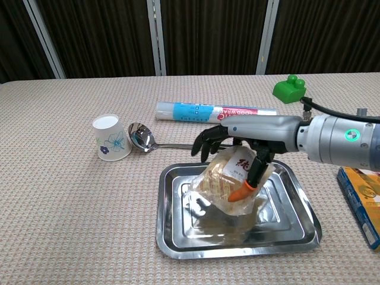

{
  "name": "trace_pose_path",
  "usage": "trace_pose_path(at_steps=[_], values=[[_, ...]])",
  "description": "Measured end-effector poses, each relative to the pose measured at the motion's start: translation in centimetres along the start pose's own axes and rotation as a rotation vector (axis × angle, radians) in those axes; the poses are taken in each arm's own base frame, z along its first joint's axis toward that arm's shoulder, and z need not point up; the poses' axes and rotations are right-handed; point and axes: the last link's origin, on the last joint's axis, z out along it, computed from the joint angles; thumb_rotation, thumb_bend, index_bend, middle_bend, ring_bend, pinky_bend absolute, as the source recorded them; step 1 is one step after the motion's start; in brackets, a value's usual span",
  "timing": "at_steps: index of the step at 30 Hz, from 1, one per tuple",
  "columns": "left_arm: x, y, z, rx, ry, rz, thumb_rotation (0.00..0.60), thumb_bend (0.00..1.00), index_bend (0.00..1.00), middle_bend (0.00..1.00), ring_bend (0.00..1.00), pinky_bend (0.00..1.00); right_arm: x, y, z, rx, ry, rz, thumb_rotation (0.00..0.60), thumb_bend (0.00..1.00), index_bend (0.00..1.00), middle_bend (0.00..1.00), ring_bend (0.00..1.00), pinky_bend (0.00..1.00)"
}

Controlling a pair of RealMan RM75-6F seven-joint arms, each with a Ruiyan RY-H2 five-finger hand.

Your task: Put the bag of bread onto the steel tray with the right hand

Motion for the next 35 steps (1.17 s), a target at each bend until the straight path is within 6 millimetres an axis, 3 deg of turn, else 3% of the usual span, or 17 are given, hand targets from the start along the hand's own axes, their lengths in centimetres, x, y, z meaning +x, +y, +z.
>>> trace_pose_path(at_steps=[2,8,14,20,23,35], values=[[0.0,-0.1,-0.1,0.003,0.000,0.000,0.576,0.12,0.12,0.00,0.00,0.00,-0.2,0.0,0.1,-0.005,-0.015,-0.011,0.600,0.00,0.00,0.00,0.00,0.11],[0.1,0.1,0.0,-0.006,0.003,-0.003,0.577,0.12,0.12,0.00,0.00,0.00,0.6,0.0,-0.7,-0.024,0.036,-0.050,0.600,0.00,0.00,0.00,0.00,0.08],[0.2,0.3,0.1,-0.014,0.012,-0.005,0.577,0.13,0.12,0.00,0.00,0.00,2.9,1.6,-3.7,-0.097,0.119,-0.085,0.600,0.00,0.00,0.07,0.00,0.10],[0.3,0.6,0.2,-0.021,0.022,-0.010,0.575,0.13,0.12,0.00,0.00,0.00,4.4,4.1,-7.8,-0.207,0.240,-0.087,0.600,0.00,0.10,0.09,0.00,0.10],[0.4,0.6,0.1,-0.019,0.030,-0.012,0.580,0.13,0.12,0.00,0.00,0.00,4.4,5.6,-10.5,-0.275,0.298,-0.077,0.600,0.00,0.10,0.09,0.00,0.10],[0.8,0.6,-0.3,-0.007,0.066,-0.019,0.578,0.12,0.12,0.00,0.00,0.00,1.7,9.9,-21.0,-0.582,0.498,-0.128,0.600,0.00,0.04,0.03,0.00,0.08]])
